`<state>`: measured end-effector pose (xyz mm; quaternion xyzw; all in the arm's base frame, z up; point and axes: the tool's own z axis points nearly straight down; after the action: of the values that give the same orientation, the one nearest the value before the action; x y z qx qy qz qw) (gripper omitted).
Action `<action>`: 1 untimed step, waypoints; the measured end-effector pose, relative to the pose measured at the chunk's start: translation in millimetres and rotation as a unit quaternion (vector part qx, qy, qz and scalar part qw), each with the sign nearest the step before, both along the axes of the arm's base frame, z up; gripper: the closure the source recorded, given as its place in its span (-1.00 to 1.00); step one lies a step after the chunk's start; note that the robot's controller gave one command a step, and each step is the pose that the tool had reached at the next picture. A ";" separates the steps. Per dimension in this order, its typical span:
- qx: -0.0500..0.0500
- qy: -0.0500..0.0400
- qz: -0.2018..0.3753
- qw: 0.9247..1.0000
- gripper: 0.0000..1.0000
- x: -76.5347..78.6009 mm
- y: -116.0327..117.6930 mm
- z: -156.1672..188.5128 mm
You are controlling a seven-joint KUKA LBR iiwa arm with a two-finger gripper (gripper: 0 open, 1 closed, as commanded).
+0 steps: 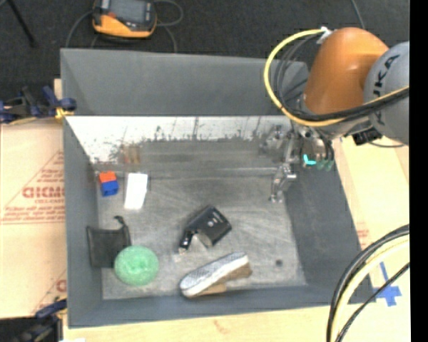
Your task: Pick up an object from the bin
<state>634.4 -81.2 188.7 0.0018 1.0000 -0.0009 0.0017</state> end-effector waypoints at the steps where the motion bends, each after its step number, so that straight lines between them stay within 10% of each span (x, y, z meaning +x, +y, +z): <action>1: 0.000 -0.001 0.001 1.000 -1.00 0.6 0.1 0.9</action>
Offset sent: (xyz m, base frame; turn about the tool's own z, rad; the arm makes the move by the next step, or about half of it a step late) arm -0.0482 0.0858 -0.1187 -0.2190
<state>634.9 -81.1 189.6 0.0013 1.0000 -0.0010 0.0027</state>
